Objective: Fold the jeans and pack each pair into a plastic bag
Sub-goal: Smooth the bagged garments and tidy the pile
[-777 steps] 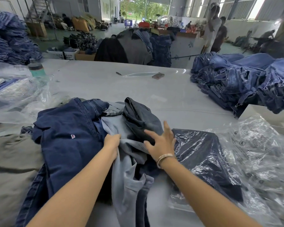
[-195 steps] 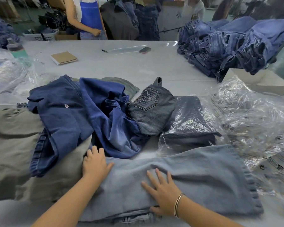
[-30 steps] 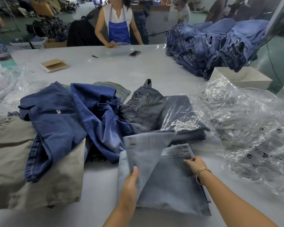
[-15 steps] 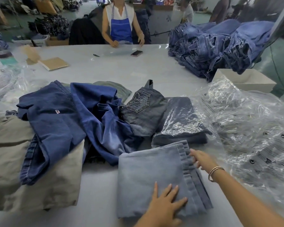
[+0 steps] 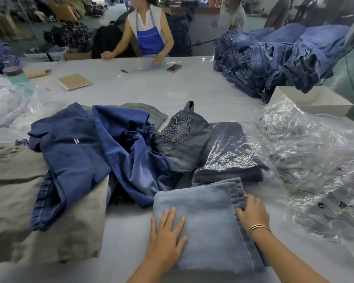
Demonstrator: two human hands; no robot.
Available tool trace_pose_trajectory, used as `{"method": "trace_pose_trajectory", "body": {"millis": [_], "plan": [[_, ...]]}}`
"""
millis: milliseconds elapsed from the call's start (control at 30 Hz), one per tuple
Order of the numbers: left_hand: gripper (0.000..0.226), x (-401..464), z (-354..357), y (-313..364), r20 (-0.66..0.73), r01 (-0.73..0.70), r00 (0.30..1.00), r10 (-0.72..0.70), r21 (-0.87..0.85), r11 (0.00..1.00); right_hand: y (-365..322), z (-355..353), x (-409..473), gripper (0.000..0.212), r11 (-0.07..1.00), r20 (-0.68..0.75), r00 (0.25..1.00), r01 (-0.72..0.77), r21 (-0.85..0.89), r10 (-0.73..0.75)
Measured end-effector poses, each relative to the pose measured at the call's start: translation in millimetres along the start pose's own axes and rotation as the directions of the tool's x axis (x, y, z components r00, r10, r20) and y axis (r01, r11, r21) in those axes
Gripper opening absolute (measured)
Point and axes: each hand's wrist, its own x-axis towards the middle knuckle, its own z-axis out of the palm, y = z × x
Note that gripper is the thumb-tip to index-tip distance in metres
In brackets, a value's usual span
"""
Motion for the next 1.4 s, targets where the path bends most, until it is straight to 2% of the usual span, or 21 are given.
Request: {"method": "trace_pose_trajectory", "body": {"millis": [67, 100, 167, 233, 333, 433, 533, 600, 667, 767, 833, 933, 1000, 1067, 1133, 1267, 1400], "plan": [[0.057, -0.6, 6.2, -1.5, 0.040, 0.004, 0.999, -0.006, 0.038, 0.999, -13.9, 9.1, -9.2, 0.053, 0.975, -0.121, 0.968, 0.222, 0.000, -0.220], [0.061, -0.3, 10.3, -1.2, 0.051, 0.017, 0.999, -0.020, 0.046, 0.999, -22.6, 12.5, -15.4, 0.056, 0.937, -0.175, 0.920, 0.347, -0.046, -0.350], [0.064, -0.3, 16.9, 1.1, 0.067, 0.032, 0.997, -0.036, 0.055, 0.998, -29.2, 22.5, -27.3, 0.059, 0.845, -0.158, 0.833, 0.504, -0.179, -0.530], [0.065, -0.1, 20.4, 2.9, 0.049, 0.023, 0.998, -0.026, 0.056, 0.998, -17.1, 34.7, -36.9, 0.062, 0.796, -0.071, 0.817, 0.533, -0.287, -0.572], [0.070, -1.5, 26.0, 7.7, 0.008, 0.024, 1.000, -0.025, 0.042, 0.999, 12.1, 48.8, -40.2, 0.062, 0.775, 0.023, 0.853, 0.486, -0.404, -0.522], [0.088, -1.4, 27.5, 14.1, -0.020, 0.054, 0.998, -0.054, 0.020, 0.998, 16.2, 47.6, -35.7, 0.061, 0.774, 0.064, 0.875, 0.456, -0.439, -0.480], [0.095, -1.8, 28.6, 17.9, -0.054, 0.080, 0.995, -0.079, 0.023, 0.997, 14.9, 44.4, -31.8, 0.059, 0.798, 0.159, 0.891, 0.453, -0.396, -0.426], [0.098, -0.1, 29.8, 20.5, -0.064, 0.090, 0.994, -0.088, 0.035, 0.995, 18.8, 47.2, -24.1, 0.067, 0.824, 0.280, 0.875, 0.472, -0.314, -0.395], [0.094, 4.1, 27.7, 24.4, -0.029, 0.089, 0.996, -0.088, 0.043, 0.995, 20.5, 44.7, -13.1, 0.070, 0.852, 0.436, 0.840, 0.459, -0.252, -0.323], [0.067, 14.0, 32.1, 32.2, -0.013, 0.005, 1.000, -0.005, 0.056, 0.998, 14.6, 26.4, 0.6, 0.062, 0.907, 0.531, 0.795, 0.406, -0.107, -0.293], [0.058, 21.7, 35.7, 39.7, 0.020, -0.064, 0.998, 0.063, 0.052, 0.997, 9.3, 10.0, 6.3, 0.047, 0.954, 0.512, 0.808, 0.288, 0.087, -0.291], [0.054, 34.3, 31.8, 60.9, 0.145, -0.103, 0.985, 0.094, 0.057, 0.993, 10.6, -15.7, 14.5, 0.028, 0.940, 0.351, 0.911, 0.095, 0.328, -0.215], [0.058, 43.3, 39.8, 73.1, 0.293, -0.116, 0.952, 0.093, 0.062, 0.991, 13.7, -36.7, 24.8, 0.023, 0.906, 0.220, 0.965, 0.041, 0.420, -0.146], [0.064, 51.7, 50.1, 80.0, 0.392, -0.061, 0.919, 0.044, 0.031, 0.998, 18.7, -57.2, 43.7, 0.024, 0.879, 0.122, 0.987, 0.032, 0.476, -0.102], [0.062, 54.4, 51.8, 85.8, 0.343, -0.036, 0.939, 0.016, 0.050, 0.998, 24.6, -76.3, 69.6, 0.025, 0.850, 0.048, 0.998, 0.012, 0.526, -0.043], [0.055, 59.8, 48.6, 95.4, -0.009, -0.003, 1.000, 0.003, 0.024, 1.000, 32.5, -104.8, 128.0, 0.030, 0.774, -0.040, 0.992, -0.067, 0.630, 0.119], [0.057, 78.1, 58.6, 104.7, -0.048, 0.021, 0.999, -0.020, 0.024, 0.999, 36.3, -111.4, 174.1, 0.035, 0.693, 0.013, 0.985, -0.132, 0.709, 0.175]]}}
